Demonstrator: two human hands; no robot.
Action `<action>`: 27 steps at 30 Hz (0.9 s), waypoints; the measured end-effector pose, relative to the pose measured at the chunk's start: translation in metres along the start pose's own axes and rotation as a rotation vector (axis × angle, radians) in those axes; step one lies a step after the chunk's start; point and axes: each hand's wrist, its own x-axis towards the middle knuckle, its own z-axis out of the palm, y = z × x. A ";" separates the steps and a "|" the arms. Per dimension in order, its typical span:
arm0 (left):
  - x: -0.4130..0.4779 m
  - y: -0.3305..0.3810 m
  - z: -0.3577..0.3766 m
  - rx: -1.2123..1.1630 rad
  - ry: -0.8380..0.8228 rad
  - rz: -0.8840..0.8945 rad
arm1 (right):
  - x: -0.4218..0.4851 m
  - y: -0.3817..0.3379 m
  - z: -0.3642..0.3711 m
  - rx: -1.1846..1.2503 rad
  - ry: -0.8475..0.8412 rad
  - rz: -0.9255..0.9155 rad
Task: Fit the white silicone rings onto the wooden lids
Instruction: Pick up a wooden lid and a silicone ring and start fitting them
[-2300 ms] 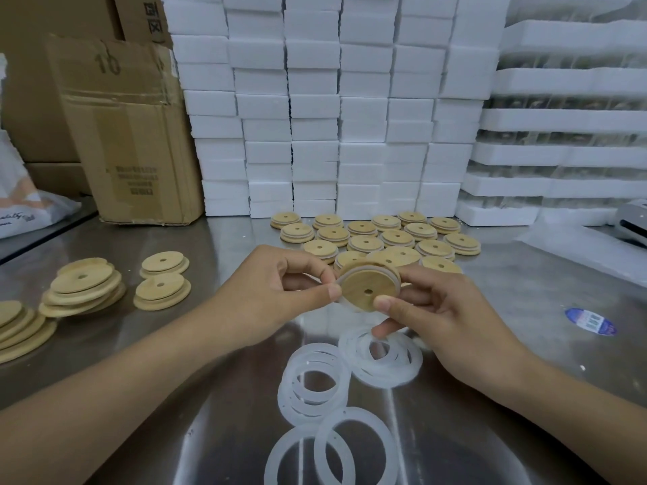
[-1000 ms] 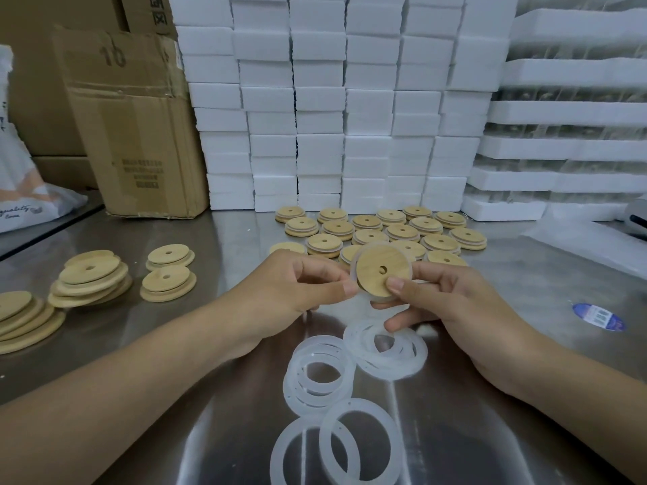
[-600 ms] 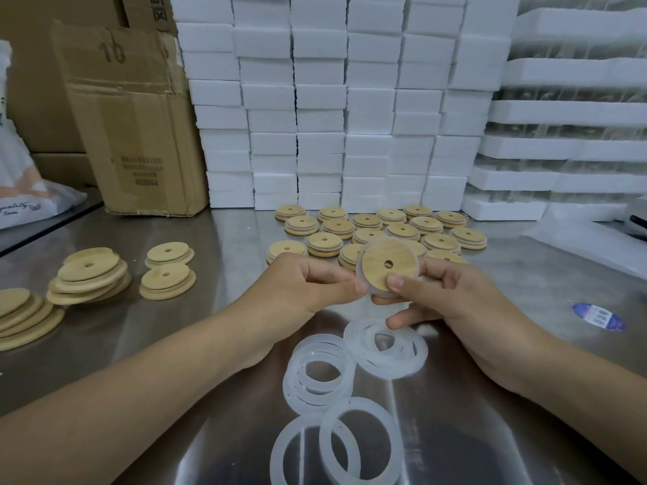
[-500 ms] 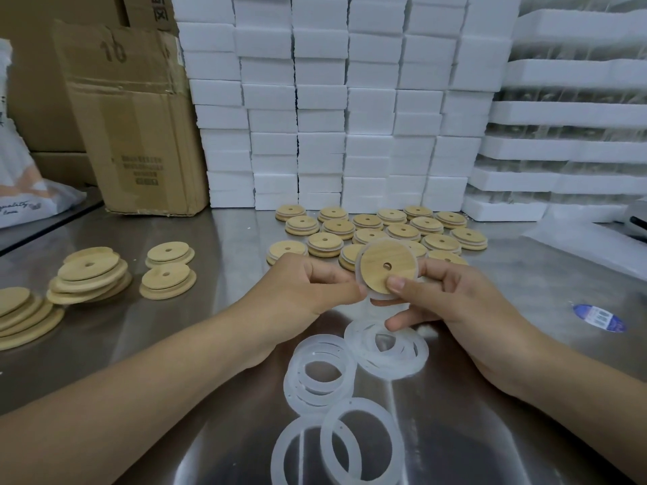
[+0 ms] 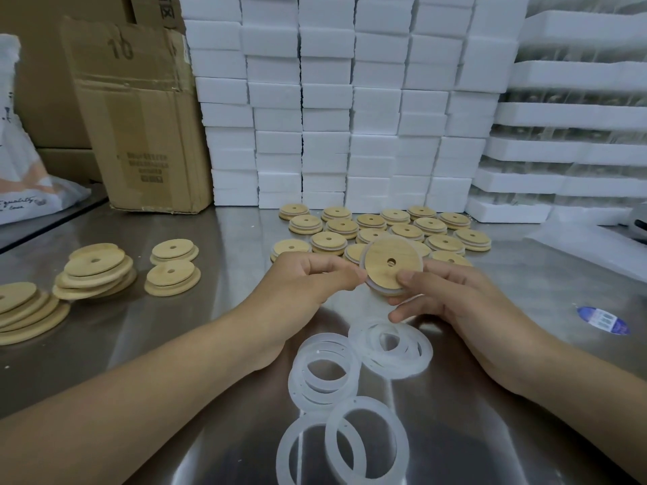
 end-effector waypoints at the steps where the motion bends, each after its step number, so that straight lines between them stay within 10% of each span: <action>1: 0.000 0.000 0.000 -0.003 0.002 -0.007 | 0.000 0.000 0.000 0.002 -0.004 -0.002; 27: 0.003 -0.003 -0.001 -0.014 0.001 -0.013 | -0.005 0.003 0.004 -0.229 0.111 -0.139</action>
